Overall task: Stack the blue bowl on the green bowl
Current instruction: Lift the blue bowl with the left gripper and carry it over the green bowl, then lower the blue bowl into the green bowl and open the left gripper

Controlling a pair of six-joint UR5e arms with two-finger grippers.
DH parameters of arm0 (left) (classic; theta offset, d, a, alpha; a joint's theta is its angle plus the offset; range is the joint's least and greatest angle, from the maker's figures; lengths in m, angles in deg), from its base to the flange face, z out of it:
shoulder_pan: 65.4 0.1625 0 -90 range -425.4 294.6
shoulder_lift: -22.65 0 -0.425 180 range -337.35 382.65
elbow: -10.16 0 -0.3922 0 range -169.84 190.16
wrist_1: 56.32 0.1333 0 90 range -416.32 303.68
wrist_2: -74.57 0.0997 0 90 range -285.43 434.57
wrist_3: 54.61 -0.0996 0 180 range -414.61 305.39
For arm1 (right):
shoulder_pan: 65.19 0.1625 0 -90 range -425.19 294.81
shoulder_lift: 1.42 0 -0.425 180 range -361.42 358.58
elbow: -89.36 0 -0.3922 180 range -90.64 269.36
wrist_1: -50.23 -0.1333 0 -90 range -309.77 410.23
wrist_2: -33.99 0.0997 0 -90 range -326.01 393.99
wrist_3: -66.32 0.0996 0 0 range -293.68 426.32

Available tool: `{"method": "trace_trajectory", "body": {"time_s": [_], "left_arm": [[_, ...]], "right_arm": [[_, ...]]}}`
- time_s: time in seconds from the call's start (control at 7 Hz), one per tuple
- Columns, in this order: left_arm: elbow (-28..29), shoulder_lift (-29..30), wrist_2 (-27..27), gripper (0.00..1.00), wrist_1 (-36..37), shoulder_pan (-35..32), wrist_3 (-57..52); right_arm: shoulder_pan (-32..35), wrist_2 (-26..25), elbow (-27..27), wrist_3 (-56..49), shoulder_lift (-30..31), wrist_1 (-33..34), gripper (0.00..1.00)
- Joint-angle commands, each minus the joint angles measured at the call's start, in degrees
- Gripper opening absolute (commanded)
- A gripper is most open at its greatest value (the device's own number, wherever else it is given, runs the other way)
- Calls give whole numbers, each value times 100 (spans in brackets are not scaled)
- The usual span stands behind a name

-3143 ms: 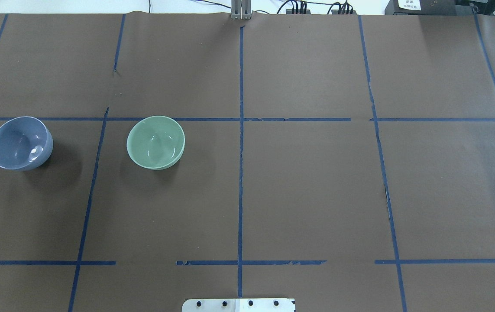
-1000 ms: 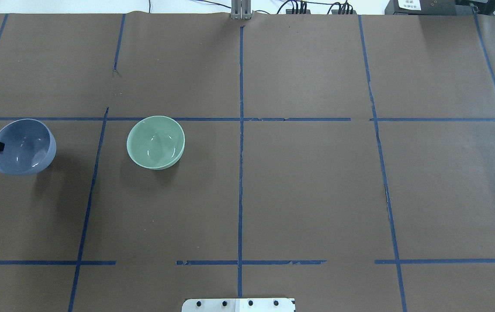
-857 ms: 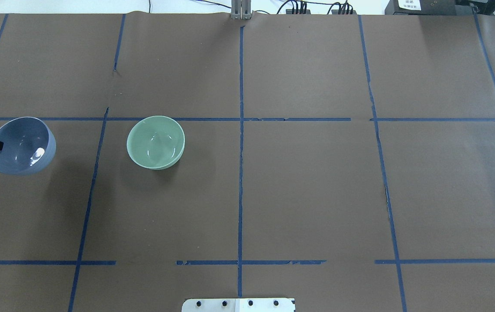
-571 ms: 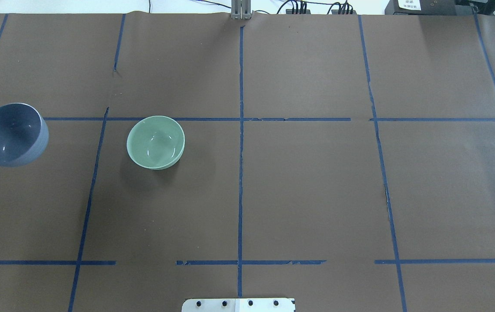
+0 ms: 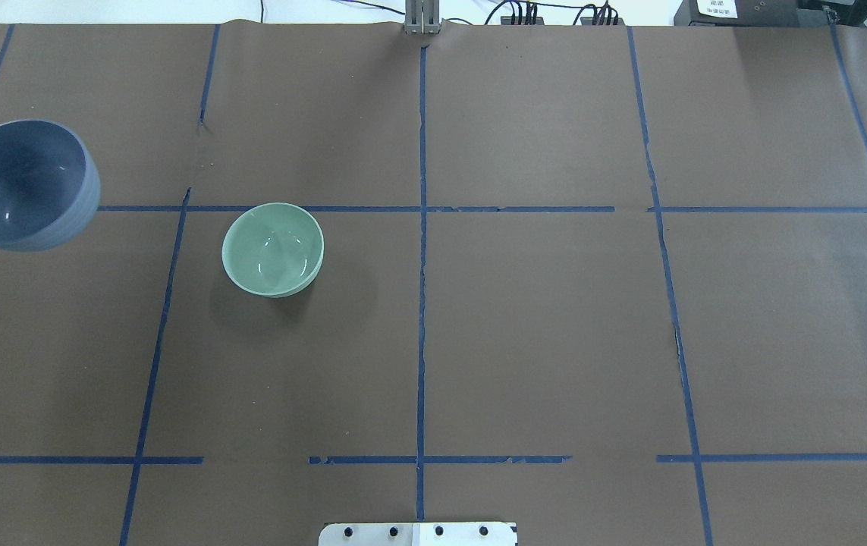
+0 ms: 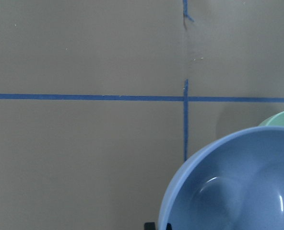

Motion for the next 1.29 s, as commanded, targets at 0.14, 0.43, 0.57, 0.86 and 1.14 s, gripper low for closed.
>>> {"method": "trace_trajectory", "body": {"time_s": [0.14,0.43,0.57,0.86,1.14], "left_arm": [[825,1011,293,0,-869,1430,1964],[1679,1100,522,0,-2156,1731,2520],[1969,1213,550,0,-2281,1828,2495],[2313,1179,664,0,-2799,1899,2512],[2323,1153,664,0,-2828,1952,2504]], "right_arm": [[0,0,0,0,1,0,100],[0,0,0,0,1,0,100],[0,0,0,0,1,0,100],[0,0,0,0,1,0,100],[0,0,0,0,1,0,100]]}}
